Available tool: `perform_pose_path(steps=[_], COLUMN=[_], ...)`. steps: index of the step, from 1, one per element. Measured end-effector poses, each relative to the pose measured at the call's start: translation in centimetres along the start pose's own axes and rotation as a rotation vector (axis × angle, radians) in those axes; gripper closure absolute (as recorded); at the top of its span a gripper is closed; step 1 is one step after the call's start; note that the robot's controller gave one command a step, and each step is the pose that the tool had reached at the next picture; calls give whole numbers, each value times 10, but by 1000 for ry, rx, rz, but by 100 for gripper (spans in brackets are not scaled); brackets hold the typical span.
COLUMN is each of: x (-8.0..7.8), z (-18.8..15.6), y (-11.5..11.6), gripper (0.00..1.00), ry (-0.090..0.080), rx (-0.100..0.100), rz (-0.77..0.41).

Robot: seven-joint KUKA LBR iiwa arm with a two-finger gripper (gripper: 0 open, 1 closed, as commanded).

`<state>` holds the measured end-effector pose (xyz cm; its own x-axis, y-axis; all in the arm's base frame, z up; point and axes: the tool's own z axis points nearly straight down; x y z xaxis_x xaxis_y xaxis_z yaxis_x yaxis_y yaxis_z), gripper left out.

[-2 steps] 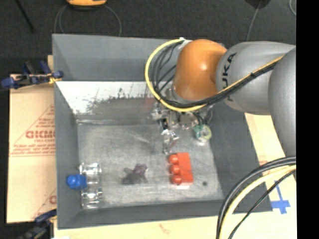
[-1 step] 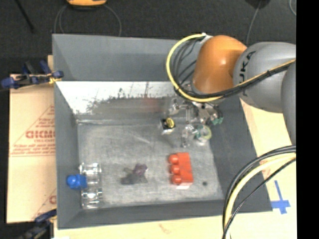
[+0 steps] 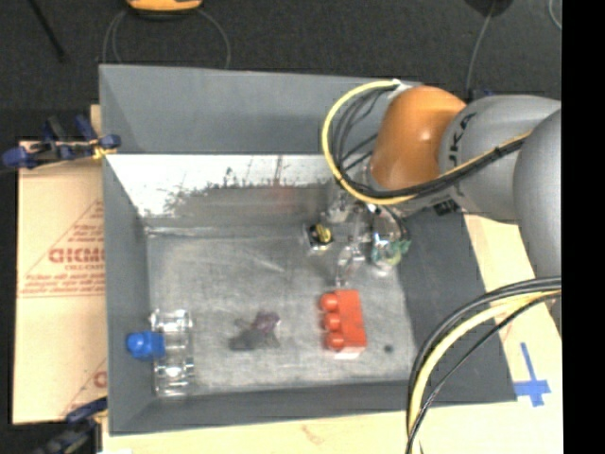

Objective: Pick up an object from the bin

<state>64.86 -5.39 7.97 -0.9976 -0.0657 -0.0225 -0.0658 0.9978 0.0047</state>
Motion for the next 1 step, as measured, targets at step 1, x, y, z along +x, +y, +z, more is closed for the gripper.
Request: perform_pose_path(steps=[1], x=[0], z=[0], y=[-3], gripper=[100], ry=[1], rx=[5], rz=[-1])
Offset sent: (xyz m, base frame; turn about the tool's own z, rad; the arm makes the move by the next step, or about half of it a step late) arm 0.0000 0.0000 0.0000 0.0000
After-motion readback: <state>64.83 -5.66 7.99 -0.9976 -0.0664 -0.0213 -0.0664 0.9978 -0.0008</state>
